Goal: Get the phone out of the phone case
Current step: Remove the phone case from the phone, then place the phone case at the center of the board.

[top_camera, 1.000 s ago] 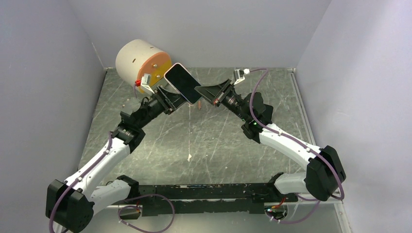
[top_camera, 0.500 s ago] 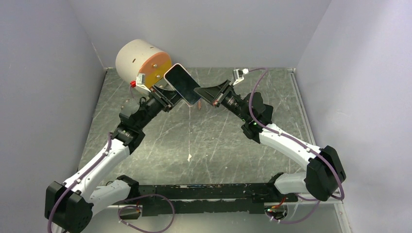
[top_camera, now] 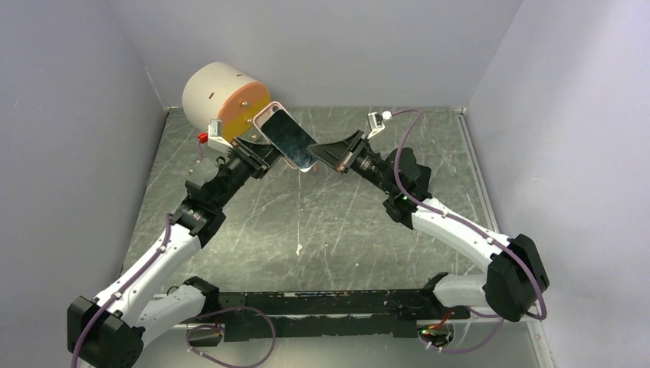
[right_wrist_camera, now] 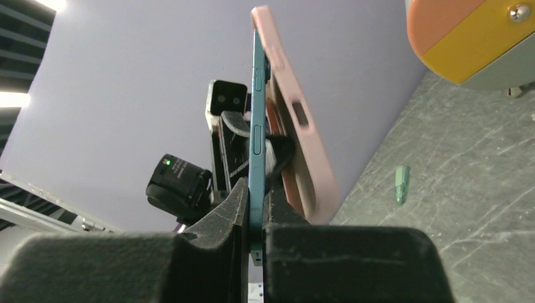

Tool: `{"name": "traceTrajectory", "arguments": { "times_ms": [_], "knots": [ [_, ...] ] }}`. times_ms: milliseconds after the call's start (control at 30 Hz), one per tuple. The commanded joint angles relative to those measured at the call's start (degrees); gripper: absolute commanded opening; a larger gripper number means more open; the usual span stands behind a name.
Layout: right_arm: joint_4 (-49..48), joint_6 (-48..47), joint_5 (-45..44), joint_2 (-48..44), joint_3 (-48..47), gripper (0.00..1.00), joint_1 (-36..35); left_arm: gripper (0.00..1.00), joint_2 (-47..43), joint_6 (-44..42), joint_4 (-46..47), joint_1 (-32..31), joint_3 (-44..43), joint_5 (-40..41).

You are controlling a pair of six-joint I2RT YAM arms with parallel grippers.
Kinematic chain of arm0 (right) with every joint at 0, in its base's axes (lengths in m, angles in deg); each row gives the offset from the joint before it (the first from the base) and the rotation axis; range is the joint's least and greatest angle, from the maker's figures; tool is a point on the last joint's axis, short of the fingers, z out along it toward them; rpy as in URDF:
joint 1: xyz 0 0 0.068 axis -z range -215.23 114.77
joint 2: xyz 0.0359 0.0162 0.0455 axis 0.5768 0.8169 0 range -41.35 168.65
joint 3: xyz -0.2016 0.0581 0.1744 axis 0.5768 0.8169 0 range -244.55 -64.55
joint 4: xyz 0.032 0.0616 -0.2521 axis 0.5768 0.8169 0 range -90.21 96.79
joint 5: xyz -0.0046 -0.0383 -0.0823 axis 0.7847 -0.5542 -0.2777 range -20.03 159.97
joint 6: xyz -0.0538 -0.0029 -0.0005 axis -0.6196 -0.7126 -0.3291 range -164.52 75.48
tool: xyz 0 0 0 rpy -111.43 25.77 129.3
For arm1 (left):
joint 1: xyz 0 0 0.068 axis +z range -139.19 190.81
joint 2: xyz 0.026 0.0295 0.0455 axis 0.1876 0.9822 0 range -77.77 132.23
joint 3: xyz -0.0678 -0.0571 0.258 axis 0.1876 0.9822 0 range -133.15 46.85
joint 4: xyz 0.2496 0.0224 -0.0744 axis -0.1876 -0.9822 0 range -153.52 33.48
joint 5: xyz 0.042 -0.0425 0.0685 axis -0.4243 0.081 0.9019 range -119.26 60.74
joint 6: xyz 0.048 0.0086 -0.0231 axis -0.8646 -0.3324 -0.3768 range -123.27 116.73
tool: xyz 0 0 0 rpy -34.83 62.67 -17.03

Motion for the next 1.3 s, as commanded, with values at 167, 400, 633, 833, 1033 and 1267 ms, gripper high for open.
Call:
{"name": "traceTrajectory", "arguments": {
  "times_ms": [167,400,633,833,1033,1267],
  "knots": [
    [1.0,-1.6,6.1,-4.4,2.0,0.00,0.2,0.05,-1.9,-0.9,4.9,5.9,-2.5,11.8],
    [2.1,-3.5,6.5,-6.9,2.4,0.00,2.1,0.04,-7.1,-0.3,-2.4,6.3,2.2,14.7],
    [4.2,-4.6,7.5,-9.0,4.4,0.00,6.1,0.02,-15.0,3.8,-16.8,6.7,8.8,21.5],
    [8.7,-7.5,7.9,-10.9,5.3,0.00,9.6,0.03,-14.3,12.1,-20.6,7.1,15.5,24.3],
    [15.5,-14.0,7.4,-13.2,4.2,0.00,10.9,0.03,-11.5,20.8,-20.0,7.5,21.2,29.4],
    [18.6,-16.8,7.8,-15.4,5.4,0.00,12.9,0.03,-0.4,23.7,-14.6,11.1,21.0,29.9]
  ]
}}
